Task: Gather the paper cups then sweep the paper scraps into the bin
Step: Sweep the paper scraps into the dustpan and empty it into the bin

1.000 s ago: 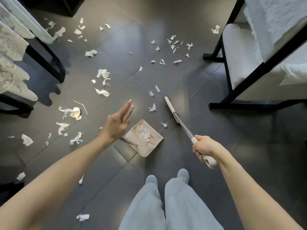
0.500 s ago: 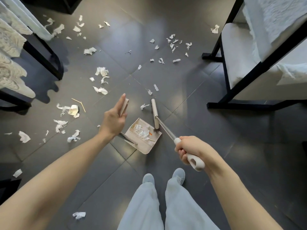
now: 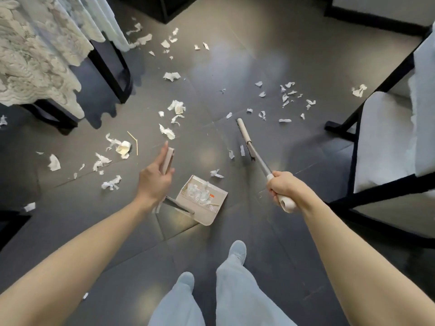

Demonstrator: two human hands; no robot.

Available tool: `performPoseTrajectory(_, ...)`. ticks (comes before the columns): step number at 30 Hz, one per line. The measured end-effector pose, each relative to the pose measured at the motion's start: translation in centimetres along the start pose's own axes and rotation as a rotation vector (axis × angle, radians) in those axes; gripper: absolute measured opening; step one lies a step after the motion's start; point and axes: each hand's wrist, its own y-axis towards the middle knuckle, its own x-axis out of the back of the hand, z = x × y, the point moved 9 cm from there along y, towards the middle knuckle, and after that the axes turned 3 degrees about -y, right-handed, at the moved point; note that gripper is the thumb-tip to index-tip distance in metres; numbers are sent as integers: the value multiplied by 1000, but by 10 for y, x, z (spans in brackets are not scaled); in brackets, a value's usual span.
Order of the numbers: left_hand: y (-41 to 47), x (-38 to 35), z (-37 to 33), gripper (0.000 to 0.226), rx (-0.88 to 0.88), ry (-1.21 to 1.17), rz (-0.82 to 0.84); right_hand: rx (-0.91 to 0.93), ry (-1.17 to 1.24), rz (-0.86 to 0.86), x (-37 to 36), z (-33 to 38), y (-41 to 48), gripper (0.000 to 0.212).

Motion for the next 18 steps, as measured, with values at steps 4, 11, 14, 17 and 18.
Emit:
performPoseTrajectory(4, 26, -15, -14, 68, 20, 1, -25, 39, -134, 53, 17, 7, 44, 26)
performPoseTrajectory(11, 68, -49, -67, 69, -56, -7, -36, 33, -208, 350, 12, 16, 36, 17)
performPoseTrajectory(14, 86, -68, -90, 69, -97, 28, 10, -57, 22, 459, 32, 11, 22, 25)
performPoseTrajectory(17, 103, -68, -99, 67, -104, 92, -5, -76, 138, 447, 60, 19, 16, 46)
performPoseTrajectory(18, 109, -64, -100, 66, -101, 100, -22, -83, 201, 435, 69, 24, 15, 48)
